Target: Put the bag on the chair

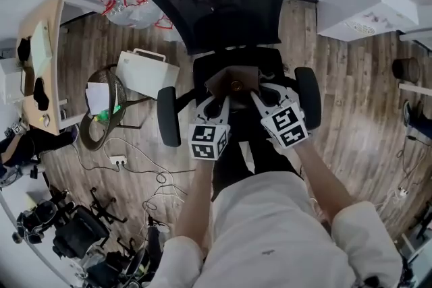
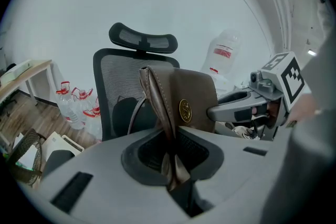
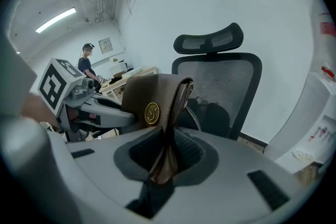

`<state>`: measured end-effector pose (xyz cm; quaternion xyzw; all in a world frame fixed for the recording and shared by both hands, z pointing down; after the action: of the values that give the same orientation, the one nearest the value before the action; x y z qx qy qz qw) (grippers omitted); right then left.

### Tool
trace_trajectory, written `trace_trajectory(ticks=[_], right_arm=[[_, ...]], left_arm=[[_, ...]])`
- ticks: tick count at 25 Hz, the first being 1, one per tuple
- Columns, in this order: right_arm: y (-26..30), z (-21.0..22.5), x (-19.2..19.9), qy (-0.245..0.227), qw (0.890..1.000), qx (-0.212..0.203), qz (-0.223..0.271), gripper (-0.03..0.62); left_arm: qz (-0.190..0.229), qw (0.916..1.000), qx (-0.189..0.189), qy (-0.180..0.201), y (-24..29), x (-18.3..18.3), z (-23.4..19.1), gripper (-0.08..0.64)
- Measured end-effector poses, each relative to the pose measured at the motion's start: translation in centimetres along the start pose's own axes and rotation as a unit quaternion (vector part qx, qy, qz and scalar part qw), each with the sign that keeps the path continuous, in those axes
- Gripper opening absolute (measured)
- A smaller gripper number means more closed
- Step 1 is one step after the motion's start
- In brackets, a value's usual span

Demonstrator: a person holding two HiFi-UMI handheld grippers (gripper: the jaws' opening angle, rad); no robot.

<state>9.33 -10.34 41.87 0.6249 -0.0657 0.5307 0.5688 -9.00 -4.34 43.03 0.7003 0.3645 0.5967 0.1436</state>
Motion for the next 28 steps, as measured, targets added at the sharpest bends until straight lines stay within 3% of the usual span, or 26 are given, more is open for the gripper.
trace_trajectory(ticks=[8, 18, 28], right_arm=[[3.6, 0.3, 2.0, 0.0, 1.0, 0.01, -0.016, 0.066], [7.0, 1.8, 5.8, 0.04, 0.999, 0.024, -0.013, 0.066], [9.8, 3.2, 8.2, 0.043, 0.999, 0.024, -0.023, 0.069]], left_arm=[[-0.006, 0.9995, 0.015, -0.027, 2.7, 2.7, -2.6, 0.034], [-0.022, 0.9992, 0.033, -0.011, 6.7, 5.1, -4.3, 0.034], [-0.031, 0.9985, 0.045, 0.0, 9.8, 6.9, -5.9, 0.034]])
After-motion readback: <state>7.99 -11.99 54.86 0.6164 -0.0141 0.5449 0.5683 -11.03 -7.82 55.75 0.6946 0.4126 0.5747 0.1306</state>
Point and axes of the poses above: the fingertips, and each gripper's own axes: y forward along the fingers, z to its right, x out of its underside, the point moved 10 cm from there along -y, backward along the fingers, and after that the axes turned 1 degree about -x, right-handed, at the moved point
